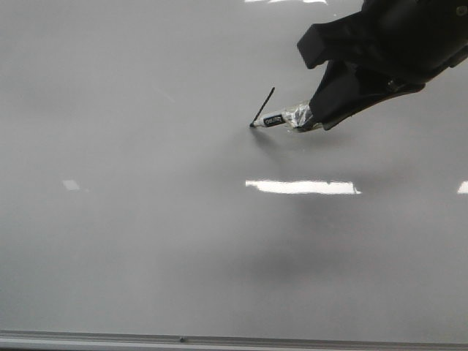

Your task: Write number 4 on whiteboard

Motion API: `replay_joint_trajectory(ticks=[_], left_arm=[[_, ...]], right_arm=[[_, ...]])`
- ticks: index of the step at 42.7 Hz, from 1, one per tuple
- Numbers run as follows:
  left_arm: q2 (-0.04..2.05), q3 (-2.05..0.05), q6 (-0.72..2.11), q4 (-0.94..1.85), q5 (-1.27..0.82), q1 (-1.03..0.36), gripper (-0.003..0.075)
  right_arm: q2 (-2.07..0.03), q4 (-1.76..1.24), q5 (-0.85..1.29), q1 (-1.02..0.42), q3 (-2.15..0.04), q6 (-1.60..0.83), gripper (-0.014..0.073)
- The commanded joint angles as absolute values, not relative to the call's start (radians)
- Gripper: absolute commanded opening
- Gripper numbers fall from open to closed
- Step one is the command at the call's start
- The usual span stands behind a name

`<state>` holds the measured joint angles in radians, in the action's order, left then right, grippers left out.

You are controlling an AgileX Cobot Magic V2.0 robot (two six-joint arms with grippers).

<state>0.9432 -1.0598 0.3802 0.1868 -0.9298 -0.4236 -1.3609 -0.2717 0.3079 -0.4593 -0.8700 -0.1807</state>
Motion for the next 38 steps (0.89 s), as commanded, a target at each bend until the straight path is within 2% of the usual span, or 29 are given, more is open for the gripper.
replay_joint_trajectory(ticks=[1, 15, 22, 27, 38], left_arm=[[0.933, -1.085, 0.37, 0.208, -0.862, -0.421, 0.0428], [0.933, -1.085, 0.37, 0.208, -0.862, -0.421, 0.0428], [0.933, -1.085, 0.37, 0.208, -0.862, -0.421, 0.0428], [0.933, -1.085, 0.37, 0.208, -0.86, -0.421, 0.0428], [0.934, -1.085, 0.37, 0.208, -0.855, -0.421, 0.0428]], right_arm=[[-1.32, -0.24, 0.261, -0.455, -0.906, -0.195, -0.0069], [-1.254, -0.216, 0.409, -0.296, -0.904, -0.194, -0.0069], [-1.189, -0.222, 0.413, -0.345, -0.905, -0.194, -0.0069], [-1.146, -0.222, 0.343, -0.396, -0.905, -0.194, -0.0069], [-1.178, -0.222, 0.248, -0.399, -0.904, -0.194, -0.0069]])
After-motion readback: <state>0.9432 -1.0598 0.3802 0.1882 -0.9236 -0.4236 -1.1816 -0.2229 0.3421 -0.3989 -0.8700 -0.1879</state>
